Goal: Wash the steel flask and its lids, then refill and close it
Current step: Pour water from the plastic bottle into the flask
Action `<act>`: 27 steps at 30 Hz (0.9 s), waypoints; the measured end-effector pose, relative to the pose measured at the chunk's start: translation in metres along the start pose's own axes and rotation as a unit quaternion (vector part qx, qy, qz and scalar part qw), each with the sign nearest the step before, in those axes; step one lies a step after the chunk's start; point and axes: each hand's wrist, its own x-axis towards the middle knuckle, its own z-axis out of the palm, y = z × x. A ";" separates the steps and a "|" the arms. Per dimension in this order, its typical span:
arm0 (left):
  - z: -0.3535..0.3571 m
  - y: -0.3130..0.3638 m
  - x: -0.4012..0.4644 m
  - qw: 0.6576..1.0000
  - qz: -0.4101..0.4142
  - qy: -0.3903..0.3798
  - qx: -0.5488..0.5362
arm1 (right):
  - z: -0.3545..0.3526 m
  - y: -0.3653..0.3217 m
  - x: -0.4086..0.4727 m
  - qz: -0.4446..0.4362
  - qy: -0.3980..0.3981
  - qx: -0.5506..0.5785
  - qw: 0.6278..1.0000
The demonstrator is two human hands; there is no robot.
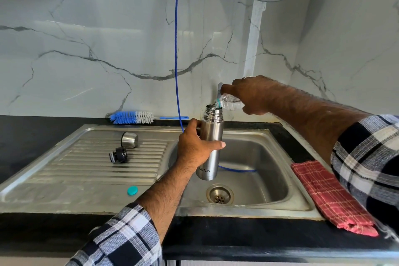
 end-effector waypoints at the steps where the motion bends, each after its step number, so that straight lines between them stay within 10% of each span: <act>1: 0.000 0.000 0.000 1.000 0.001 0.000 0.002 | 0.000 0.000 0.001 0.000 0.000 0.002 1.000; 27: -0.006 -0.001 0.000 1.000 0.003 0.000 0.000 | -0.012 -0.005 0.006 -0.033 0.002 -0.036 0.999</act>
